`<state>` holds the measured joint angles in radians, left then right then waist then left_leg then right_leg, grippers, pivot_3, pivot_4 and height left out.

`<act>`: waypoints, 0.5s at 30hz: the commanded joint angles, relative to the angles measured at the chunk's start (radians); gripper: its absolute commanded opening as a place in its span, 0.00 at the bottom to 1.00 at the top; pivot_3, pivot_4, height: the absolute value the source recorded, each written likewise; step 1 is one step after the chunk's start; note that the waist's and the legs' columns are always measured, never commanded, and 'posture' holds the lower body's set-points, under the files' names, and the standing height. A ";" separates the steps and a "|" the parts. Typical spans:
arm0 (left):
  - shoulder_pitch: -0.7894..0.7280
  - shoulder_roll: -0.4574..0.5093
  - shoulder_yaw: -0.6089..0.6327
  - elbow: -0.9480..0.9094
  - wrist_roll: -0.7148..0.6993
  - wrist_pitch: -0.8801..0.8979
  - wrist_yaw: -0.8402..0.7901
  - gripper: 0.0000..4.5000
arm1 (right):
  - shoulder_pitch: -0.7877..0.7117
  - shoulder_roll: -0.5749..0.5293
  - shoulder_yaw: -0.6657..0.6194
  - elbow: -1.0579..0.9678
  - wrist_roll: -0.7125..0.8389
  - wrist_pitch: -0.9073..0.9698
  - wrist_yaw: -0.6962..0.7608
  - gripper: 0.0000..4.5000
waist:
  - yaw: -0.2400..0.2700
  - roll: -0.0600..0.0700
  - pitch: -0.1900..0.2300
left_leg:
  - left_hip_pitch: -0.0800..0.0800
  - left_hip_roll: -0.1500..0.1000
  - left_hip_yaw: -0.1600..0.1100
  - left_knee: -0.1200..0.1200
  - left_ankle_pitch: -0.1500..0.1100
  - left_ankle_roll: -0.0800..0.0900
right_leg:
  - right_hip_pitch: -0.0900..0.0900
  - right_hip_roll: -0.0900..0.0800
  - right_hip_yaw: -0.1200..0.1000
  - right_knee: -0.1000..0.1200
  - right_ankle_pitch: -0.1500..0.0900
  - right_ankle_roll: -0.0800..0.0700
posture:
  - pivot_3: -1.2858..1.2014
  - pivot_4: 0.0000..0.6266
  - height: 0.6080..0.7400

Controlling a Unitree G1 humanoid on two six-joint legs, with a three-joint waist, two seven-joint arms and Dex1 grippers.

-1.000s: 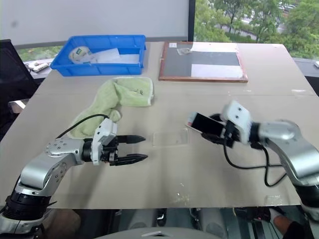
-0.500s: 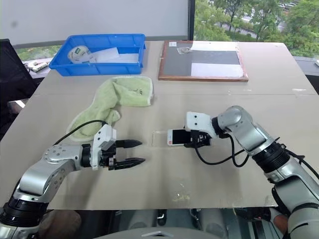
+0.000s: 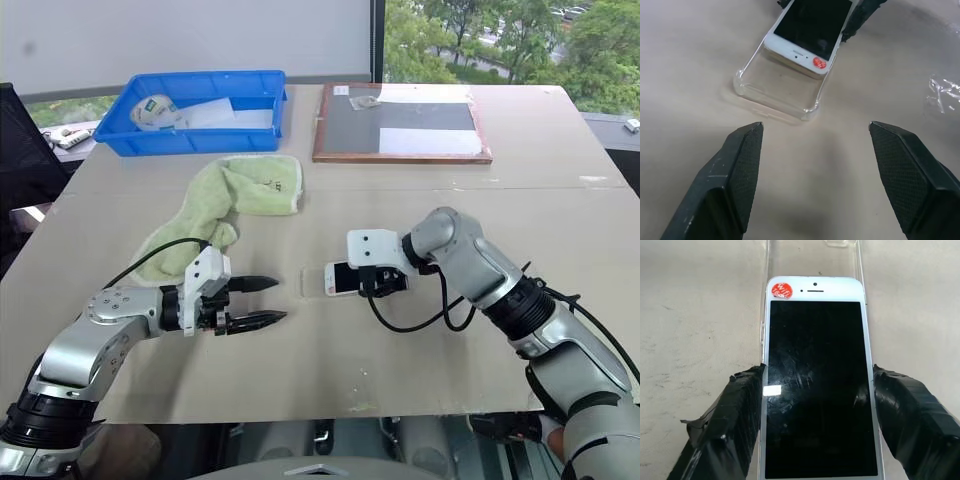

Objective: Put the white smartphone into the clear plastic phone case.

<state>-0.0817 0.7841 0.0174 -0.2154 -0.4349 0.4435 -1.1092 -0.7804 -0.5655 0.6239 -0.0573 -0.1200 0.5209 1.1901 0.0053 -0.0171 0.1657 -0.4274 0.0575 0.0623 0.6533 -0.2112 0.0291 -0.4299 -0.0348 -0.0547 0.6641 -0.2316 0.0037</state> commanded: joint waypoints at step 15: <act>-0.082 -0.018 -0.051 0.081 0.045 -0.031 -0.006 0.77 | 0.023 -0.033 -0.176 -0.277 0.153 0.250 0.032 0.97 | -0.010 0.000 0.001 | -0.004 0.000 0.000 0.000 0.000 0.000 | -0.003 0.000 0.000 0.000 0.003 -0.003 | 0.52 0.24 1.00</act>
<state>-0.1481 0.7720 -0.0267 -0.1437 -0.3945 0.4327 -1.1082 -0.7615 -0.5813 0.4977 -0.2700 -0.0005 0.7308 1.2238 -0.0050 -0.0168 0.1666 -0.4316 0.0573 0.0627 0.6531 -0.2112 0.0290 -0.4330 -0.0353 -0.0550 0.6639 -0.2288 0.0013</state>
